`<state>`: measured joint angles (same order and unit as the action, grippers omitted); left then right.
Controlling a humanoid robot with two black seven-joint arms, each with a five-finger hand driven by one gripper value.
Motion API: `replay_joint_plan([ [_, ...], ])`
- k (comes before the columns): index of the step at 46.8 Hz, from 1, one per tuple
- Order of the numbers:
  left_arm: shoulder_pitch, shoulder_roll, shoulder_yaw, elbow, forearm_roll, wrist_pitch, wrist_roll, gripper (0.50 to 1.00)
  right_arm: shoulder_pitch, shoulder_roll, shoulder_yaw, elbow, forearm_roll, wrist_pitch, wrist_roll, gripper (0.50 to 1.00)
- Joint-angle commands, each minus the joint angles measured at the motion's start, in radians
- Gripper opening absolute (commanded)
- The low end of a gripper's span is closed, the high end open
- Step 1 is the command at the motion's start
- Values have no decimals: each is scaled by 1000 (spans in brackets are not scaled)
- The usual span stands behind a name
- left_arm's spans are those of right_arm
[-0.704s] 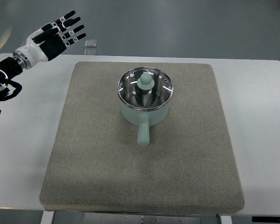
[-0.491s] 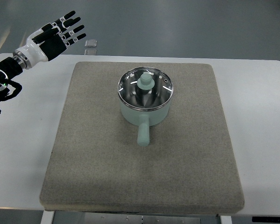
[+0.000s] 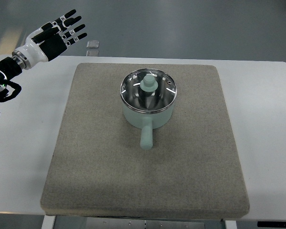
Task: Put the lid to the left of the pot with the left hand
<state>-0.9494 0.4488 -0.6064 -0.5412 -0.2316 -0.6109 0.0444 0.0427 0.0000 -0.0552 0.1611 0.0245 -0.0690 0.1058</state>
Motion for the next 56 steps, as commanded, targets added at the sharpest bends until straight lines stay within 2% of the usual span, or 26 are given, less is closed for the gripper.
replay_joint_plan([
  [1,1,-2,1,0,2,0,-1,996,-1,0,0,0,0,0,0,921],
  [12,1,-4,-12,-5,115,0,-24,996,0,0,0,0,0,0,0,921],
  [23,-17,1,-15,-5,346,0,-173,996,0,0,0,0,0,0,0,921],
  [30,-29,4,-7,-5,471,0,-232,996,0,0,0,0,0,0,0,921],
  [44,-81,11,-10,-11,741,0,-238,996,0,0,0,0,0,0,0,921],
  [56,-135,38,-6,-78,880,0,-238,994,0,0,0,0,0,0,0,921],
])
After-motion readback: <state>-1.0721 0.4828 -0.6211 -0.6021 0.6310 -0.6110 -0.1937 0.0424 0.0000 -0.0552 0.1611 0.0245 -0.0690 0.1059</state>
